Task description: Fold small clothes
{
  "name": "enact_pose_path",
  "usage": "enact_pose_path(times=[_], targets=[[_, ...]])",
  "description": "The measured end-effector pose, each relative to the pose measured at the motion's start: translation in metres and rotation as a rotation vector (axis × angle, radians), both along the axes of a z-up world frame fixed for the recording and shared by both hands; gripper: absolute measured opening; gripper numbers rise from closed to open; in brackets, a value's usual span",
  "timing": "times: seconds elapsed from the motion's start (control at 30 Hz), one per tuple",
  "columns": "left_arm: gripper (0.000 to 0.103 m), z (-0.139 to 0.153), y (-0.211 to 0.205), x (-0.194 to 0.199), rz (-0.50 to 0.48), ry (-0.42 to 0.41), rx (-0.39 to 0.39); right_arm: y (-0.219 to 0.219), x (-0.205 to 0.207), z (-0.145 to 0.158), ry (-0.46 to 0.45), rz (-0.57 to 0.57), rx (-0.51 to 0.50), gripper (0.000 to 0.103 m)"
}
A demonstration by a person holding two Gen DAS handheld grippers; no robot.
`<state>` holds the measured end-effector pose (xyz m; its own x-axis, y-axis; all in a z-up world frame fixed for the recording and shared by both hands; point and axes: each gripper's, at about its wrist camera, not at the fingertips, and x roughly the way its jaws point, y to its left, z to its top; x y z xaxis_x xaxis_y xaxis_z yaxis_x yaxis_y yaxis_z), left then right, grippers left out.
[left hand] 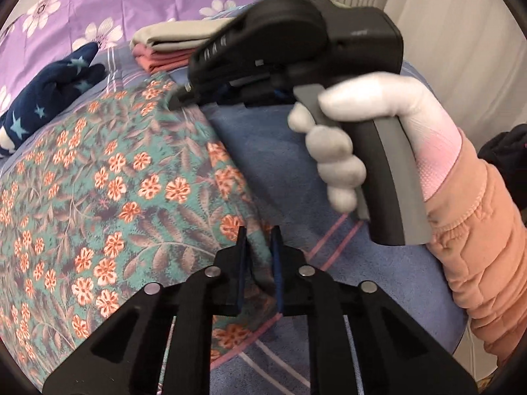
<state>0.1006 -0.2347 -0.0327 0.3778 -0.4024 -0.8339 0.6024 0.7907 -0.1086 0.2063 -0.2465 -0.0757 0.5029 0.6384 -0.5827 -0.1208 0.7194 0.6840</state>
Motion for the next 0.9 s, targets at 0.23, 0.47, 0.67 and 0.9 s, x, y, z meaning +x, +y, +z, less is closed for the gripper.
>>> enact_pose_path(times=[0.23,0.47,0.67,0.9], targets=[[0.013,-0.005,-0.007,-0.007,-0.049,-0.016,-0.006,0.005,0.011,-0.017,0.016,-0.007,-0.118,0.005],[0.013,-0.009,-0.011,-0.017,-0.108,-0.009,-0.008,-0.002,0.001,-0.011,-0.009,-0.02,-0.119,0.016],[0.016,-0.009,-0.007,-0.023,-0.117,-0.004,-0.027,-0.001,-0.02,0.012,-0.097,-0.033,-0.01,0.021],[0.028,-0.008,0.001,-0.035,-0.122,0.021,-0.047,0.042,-0.033,-0.015,-0.052,0.056,-0.322,0.001]])
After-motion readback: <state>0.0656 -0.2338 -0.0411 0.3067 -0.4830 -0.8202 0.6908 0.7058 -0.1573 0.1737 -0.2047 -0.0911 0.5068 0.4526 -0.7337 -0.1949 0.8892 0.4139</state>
